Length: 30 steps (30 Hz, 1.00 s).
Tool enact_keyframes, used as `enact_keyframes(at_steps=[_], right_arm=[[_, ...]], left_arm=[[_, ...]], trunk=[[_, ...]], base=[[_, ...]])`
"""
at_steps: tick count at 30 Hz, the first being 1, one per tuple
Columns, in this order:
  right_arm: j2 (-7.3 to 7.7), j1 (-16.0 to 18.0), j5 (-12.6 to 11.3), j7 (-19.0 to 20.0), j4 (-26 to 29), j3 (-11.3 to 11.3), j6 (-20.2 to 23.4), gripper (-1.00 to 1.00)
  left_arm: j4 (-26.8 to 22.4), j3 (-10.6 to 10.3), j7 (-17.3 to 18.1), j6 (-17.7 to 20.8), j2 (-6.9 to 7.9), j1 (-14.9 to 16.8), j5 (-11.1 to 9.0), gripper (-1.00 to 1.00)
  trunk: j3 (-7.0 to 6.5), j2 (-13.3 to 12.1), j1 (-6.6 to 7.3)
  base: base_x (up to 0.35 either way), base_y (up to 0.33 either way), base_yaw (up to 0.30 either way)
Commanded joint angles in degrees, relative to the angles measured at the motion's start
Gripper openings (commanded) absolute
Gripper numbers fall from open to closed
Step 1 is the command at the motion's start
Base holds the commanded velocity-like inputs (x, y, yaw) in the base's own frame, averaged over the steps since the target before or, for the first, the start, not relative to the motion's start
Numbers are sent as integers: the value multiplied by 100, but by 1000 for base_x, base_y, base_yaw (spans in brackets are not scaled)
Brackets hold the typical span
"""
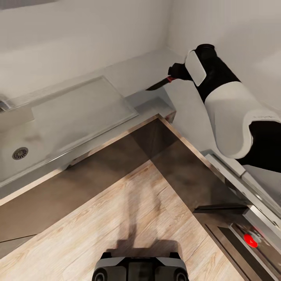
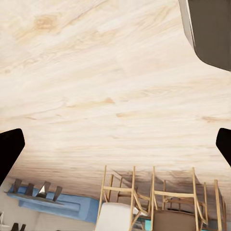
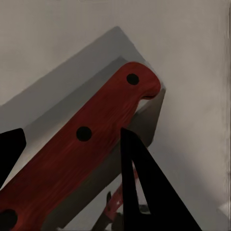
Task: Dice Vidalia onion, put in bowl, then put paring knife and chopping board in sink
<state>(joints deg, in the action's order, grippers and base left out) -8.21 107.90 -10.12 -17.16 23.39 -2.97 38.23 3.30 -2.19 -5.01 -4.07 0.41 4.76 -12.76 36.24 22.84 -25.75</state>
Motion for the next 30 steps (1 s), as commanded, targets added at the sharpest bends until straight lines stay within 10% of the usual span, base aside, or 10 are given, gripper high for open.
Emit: enact_keyframes(at_steps=[1,30], right_arm=[[2,3,-60,-46,6,11,3,-100],[46,3,-52,-138,-12,68,5,-100]], left_arm=[[19,-22,0,-41,0,8,-41,100],[13,-20,0,-42,8,8,-42,100]], trunk=[[6,8,-3],[6,8,-3]], base=[[0,0,0],[0,0,0]])
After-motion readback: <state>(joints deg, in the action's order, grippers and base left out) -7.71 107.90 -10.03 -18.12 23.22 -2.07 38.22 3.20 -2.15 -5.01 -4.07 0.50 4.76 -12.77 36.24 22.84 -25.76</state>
